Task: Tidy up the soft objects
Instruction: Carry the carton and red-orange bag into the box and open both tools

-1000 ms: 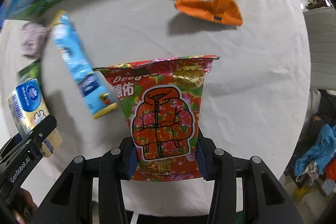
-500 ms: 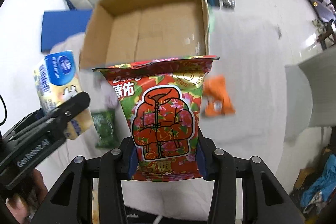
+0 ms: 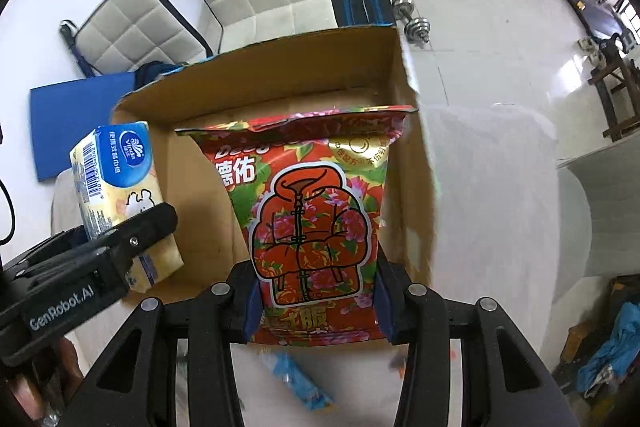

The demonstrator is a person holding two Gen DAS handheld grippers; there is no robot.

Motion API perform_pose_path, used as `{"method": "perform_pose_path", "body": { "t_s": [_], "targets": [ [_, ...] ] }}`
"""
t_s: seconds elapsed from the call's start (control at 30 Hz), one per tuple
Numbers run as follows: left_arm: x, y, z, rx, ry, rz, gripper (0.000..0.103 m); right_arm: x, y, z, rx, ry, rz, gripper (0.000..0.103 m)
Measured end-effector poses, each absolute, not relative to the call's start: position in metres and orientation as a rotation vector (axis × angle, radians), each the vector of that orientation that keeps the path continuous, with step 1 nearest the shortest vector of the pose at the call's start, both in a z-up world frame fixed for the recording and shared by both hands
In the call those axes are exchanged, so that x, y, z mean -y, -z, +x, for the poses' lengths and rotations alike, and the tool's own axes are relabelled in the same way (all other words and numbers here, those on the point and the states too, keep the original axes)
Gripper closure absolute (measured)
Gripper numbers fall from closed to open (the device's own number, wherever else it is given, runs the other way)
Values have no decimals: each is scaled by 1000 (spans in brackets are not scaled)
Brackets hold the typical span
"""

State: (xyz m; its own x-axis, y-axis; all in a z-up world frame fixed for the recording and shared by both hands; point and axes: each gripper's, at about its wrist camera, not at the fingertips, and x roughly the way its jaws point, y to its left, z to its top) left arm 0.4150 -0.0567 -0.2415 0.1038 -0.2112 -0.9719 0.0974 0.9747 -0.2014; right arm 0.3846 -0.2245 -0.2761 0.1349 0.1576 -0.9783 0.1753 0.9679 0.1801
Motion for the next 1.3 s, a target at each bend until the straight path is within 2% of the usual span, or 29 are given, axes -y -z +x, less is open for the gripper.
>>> {"method": "perform_pose_path", "body": {
  "t_s": [0.2, 0.5, 0.57, 0.63, 0.67, 0.93, 0.97, 1.07, 1.13, 1.17, 1.23, 1.3],
  "targets": [
    [72, 283, 466, -1551, 286, -101, 43, 222, 336, 436, -1497, 17, 247, 56],
    [89, 312, 486, -1621, 334, -79, 42, 214, 390, 472, -1557, 27, 190, 55],
    [95, 316, 488, -1626, 320, -59, 42, 211, 400, 478, -1578, 19, 176, 52],
    [97, 318, 487, -1634, 309, -36, 41, 209, 403, 482, -1574, 28, 167, 36],
    [99, 318, 486, -1635, 308, -29, 41, 209, 403, 482, -1569, 28, 169, 32],
    [87, 303, 476, -1598, 267, -8, 40, 201, 394, 479, -1575, 42, 135, 31],
    [84, 299, 474, -1589, 260, -3, 40, 198, 378, 471, -1573, 44, 131, 31],
    [71, 287, 465, -1553, 240, 6, 26, 197, 359, 444, -1566, 52, 116, 22],
    [60, 277, 455, -1517, 216, 14, 12, 199, 347, 435, -1541, 55, 119, 5],
    [55, 276, 452, -1508, 211, 16, 11, 198, 342, 428, -1522, 52, 130, 1],
    [45, 268, 440, -1486, 202, 10, 4, 195, 330, 411, -1492, 48, 124, 0],
    [38, 260, 427, -1456, 192, 7, 2, 189, 319, 396, -1465, 46, 105, 0]
  ]
}}
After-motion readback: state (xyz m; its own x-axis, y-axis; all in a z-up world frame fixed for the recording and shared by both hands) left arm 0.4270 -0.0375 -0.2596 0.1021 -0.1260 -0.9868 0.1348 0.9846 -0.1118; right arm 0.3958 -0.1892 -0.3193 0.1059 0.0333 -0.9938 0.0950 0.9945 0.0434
